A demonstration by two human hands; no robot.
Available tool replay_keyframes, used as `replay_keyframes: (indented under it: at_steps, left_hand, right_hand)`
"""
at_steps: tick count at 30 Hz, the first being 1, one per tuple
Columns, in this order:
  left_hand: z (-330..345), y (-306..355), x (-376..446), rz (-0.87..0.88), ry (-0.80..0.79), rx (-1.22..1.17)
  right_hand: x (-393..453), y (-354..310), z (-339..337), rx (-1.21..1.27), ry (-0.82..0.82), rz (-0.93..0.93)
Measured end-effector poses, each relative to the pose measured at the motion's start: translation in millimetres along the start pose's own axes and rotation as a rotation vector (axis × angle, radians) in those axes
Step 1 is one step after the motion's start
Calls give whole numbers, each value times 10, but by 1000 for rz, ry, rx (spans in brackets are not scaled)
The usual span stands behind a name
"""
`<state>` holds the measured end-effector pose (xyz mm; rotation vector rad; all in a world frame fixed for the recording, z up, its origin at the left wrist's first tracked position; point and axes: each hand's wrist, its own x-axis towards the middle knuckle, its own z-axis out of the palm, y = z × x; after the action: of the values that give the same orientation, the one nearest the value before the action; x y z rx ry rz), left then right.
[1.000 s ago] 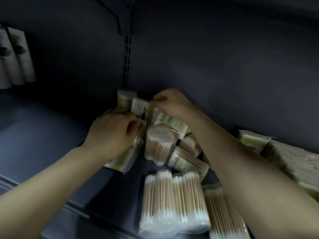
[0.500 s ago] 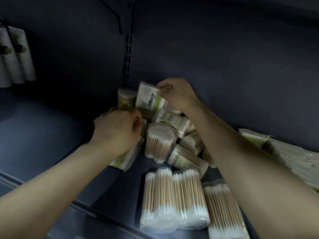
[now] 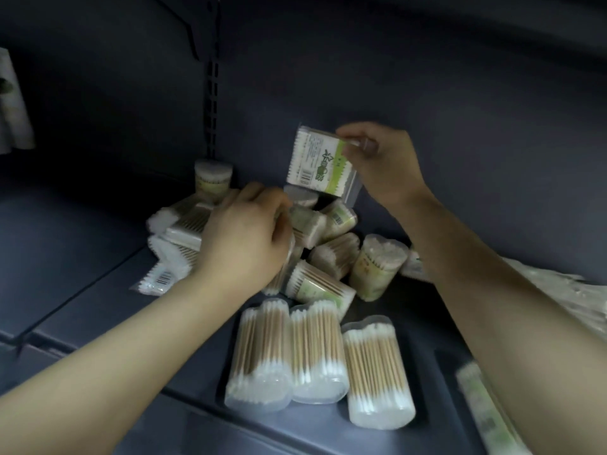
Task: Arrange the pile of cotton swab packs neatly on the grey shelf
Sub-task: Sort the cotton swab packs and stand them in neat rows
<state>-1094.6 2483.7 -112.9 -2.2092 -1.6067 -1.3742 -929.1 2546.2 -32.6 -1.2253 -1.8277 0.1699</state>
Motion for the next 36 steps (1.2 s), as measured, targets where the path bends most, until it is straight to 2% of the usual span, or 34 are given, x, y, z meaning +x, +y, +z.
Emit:
replay_keyframes:
  at_steps: [5, 13, 16, 24, 29, 36]
  left_hand:
    - [33, 240, -30, 26, -9, -4]
    - [164, 575, -90, -3, -84, 3]
    - [227, 709, -99, 25, -98, -20]
    - [419, 1034, -165, 87, -324, 21]
    - [522, 1151, -198, 140, -369, -100]
    - [602, 1294, -189, 10, -480, -114]
  right_hand:
    - [-180, 113, -338, 45, 56, 23]
    - [-545, 270, -733, 119, 3, 73]
    - [-664, 301, -879, 164, -62, 67]
    - [-936, 419, -1117, 173, -314, 53]
    - [-1011, 500, -1150, 161, -314, 27]
    - [-1086, 647, -1249, 189, -282, 149]
